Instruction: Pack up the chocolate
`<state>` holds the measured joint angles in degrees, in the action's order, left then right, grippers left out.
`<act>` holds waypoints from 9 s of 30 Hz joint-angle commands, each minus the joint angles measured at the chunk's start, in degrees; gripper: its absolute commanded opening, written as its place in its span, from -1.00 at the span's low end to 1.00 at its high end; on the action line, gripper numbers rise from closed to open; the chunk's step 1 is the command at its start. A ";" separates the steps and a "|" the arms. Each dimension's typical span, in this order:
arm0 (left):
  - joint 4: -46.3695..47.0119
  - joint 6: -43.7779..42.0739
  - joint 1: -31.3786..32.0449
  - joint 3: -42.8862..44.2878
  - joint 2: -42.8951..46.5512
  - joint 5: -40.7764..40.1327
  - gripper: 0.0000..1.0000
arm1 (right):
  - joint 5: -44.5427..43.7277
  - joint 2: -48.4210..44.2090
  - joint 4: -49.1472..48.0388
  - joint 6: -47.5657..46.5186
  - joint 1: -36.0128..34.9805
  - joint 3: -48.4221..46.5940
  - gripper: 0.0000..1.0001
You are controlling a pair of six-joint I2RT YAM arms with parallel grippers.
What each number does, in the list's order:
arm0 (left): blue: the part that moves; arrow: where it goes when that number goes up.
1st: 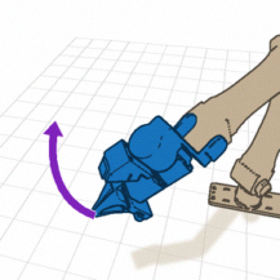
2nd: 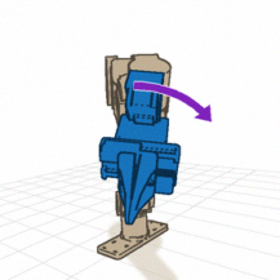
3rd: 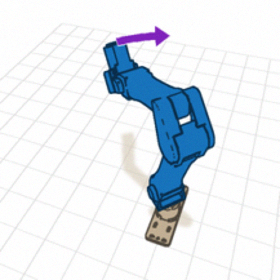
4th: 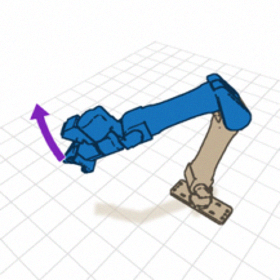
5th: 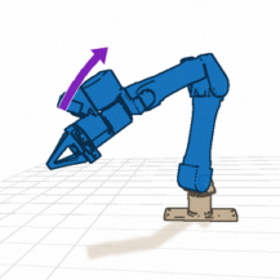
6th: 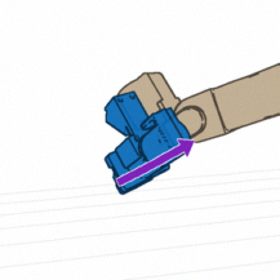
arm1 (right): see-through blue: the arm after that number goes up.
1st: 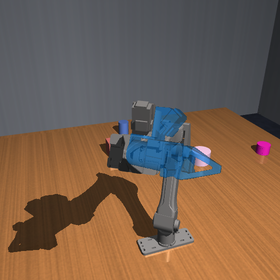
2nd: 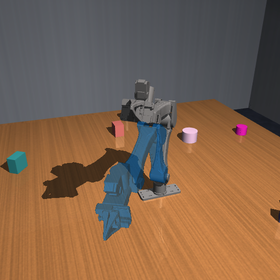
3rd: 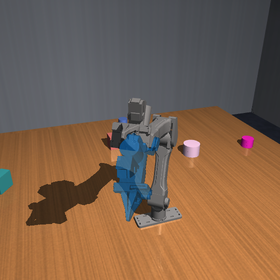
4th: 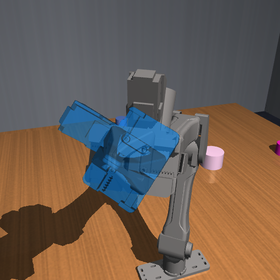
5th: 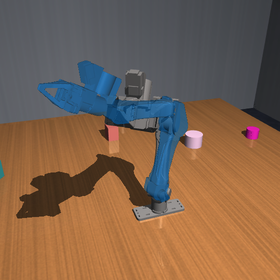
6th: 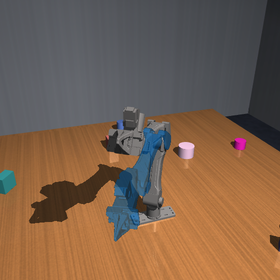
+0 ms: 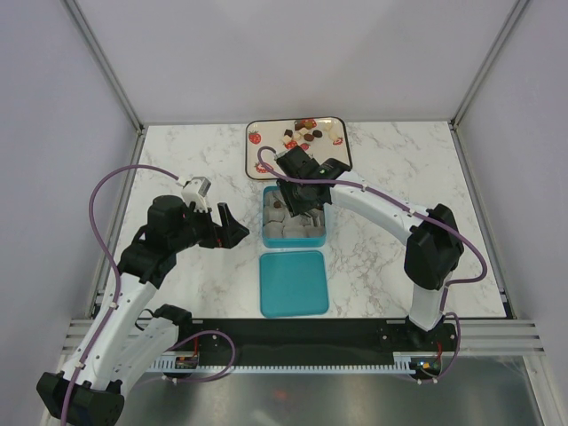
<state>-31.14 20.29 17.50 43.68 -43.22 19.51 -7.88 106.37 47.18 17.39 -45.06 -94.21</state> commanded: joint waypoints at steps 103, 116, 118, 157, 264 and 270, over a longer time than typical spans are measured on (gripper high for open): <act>0.55 -1.57 0.08 -0.09 -0.02 -0.08 0.99 | 2.69 13.87 -0.07 -6.75 22.03 -19.16 -0.17; 0.38 -1.57 0.17 0.00 0.07 -0.08 0.99 | 7.26 4.56 1.07 -4.91 21.77 -12.85 -0.18; 0.64 -1.57 0.08 -0.09 0.15 -0.17 0.99 | 7.79 1.84 1.25 -4.73 21.42 -11.09 -0.19; 0.55 -1.40 0.08 -0.09 -0.37 0.18 0.99 | 9.64 -22.26 3.18 -4.03 9.02 21.53 -0.15; 0.46 -1.75 -0.01 -0.09 -0.81 0.09 0.99 | 4.98 24.15 -7.98 -4.64 14.74 -24.87 0.05; 0.46 -1.75 0.08 -0.09 -0.90 -0.08 0.99 | 4.89 24.68 -7.98 -4.38 14.65 -25.93 0.01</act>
<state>-31.16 20.29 17.50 43.68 -44.23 19.53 -3.44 130.52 40.75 12.29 -30.15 -117.08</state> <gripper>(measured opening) 0.993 0.514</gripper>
